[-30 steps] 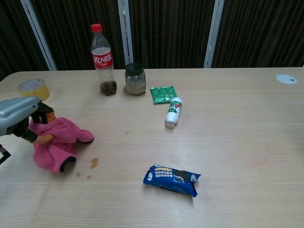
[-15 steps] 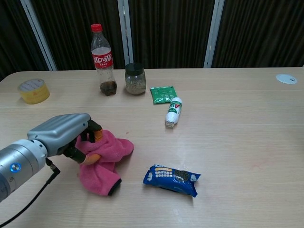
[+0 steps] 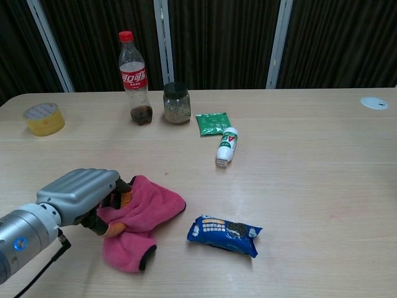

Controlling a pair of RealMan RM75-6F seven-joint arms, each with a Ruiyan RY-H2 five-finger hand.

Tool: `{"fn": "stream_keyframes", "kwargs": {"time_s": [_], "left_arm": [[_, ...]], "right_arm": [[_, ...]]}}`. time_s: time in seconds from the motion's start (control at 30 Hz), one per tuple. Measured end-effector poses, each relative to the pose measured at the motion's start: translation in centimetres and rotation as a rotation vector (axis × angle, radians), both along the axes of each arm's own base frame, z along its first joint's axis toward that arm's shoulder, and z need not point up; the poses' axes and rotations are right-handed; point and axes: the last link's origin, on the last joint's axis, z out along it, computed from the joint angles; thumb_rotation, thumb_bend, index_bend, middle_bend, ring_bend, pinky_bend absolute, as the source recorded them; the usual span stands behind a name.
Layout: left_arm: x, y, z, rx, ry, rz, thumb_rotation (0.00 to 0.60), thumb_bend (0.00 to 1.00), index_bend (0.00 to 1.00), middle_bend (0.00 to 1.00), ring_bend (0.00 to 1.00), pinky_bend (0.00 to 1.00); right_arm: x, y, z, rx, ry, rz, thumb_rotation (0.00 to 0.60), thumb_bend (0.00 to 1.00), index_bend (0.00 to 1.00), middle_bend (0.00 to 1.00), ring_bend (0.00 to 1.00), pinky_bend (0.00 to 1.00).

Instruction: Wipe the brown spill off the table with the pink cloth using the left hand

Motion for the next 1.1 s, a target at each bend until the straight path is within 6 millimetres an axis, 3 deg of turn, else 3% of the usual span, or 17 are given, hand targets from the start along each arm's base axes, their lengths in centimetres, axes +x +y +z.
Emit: {"fn": "stream_keyframes", "kwargs": {"time_s": [0.27,0.5,0.63,0.77,0.93,1.1], "left_arm": [[-4.0,2.1,2.8,0.069,0.088,0.051,0.600,0.56,0.84,0.55,0.48,0.55],[-8.0,4.3,6.3,0.158,0.146,0.114,0.600,0.55,0.84,0.55,0.48,0.55],[-8.8,5.2,7.8,0.196,0.134,0.138,0.600,0.55,0.84,0.55,0.48,0.55],[-8.0,6.0,8.8,0.241,0.053,0.152,0.600,0.55,0.84,0.55,0.48,0.55],[-4.5,6.9,9.5,0.284,-0.135,0.145,0.600,0.55,0.84,0.55,0.48,0.55],[-0.6,6.9,8.5,0.266,-0.234,0.097,0.600,0.54,0.84,0.55,0.48,0.55]], "right_arm": [[0.0,0.0,0.0,-0.001,0.004,0.000,0.600,0.02,0.00,0.00,0.00,0.00],[0.1,0.1,-0.1,0.000,0.008,0.002,0.600,0.02,0.00,0.00,0.00,0.00],[0.1,0.1,-0.1,0.000,0.009,0.001,0.600,0.02,0.00,0.00,0.00,0.00],[0.1,0.1,-0.1,0.000,0.010,0.002,0.600,0.02,0.00,0.00,0.00,0.00],[0.1,0.1,-0.1,-0.002,0.010,0.002,0.600,0.02,0.00,0.00,0.00,0.00],[0.1,0.0,-0.1,-0.001,0.009,0.001,0.600,0.02,0.00,0.00,0.00,0.00]]}}
